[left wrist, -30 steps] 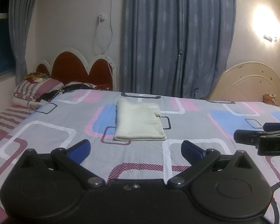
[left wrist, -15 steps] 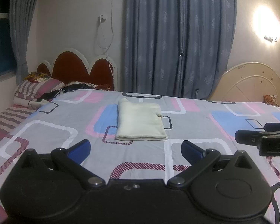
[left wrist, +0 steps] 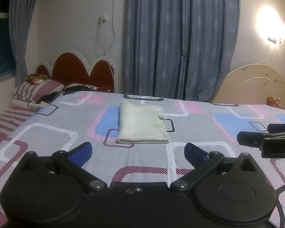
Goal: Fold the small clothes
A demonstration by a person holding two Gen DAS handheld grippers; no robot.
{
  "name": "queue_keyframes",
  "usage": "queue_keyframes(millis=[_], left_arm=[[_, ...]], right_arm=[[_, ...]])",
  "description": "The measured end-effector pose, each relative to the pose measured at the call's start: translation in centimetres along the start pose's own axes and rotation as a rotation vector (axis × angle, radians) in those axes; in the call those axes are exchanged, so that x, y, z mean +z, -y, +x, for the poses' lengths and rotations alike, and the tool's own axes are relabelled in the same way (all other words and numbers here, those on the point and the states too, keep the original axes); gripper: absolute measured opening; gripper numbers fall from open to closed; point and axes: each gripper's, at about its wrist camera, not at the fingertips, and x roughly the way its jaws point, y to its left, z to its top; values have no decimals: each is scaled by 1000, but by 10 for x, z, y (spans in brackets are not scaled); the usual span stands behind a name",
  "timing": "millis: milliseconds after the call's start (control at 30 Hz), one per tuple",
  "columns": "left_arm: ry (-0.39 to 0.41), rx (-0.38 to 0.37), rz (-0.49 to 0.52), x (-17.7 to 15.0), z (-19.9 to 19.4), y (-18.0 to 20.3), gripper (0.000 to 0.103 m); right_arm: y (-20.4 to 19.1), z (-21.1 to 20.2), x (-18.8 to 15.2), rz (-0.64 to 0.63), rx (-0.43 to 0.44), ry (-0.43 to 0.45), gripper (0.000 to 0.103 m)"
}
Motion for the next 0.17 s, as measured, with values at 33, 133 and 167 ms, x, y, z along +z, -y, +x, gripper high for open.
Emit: queue_keyframes(millis=[33,133,167], left_arm=[[0,1,0,0,0,0,103],[-7,1,-6,1,1,-1,103],[-8,2,-8,1,0,0,103]], right_arm=[[1,0,0,-1,2,0,103],[1,1,1,-7,4,-3,103],[1,1,1,-9,5,-3,103]])
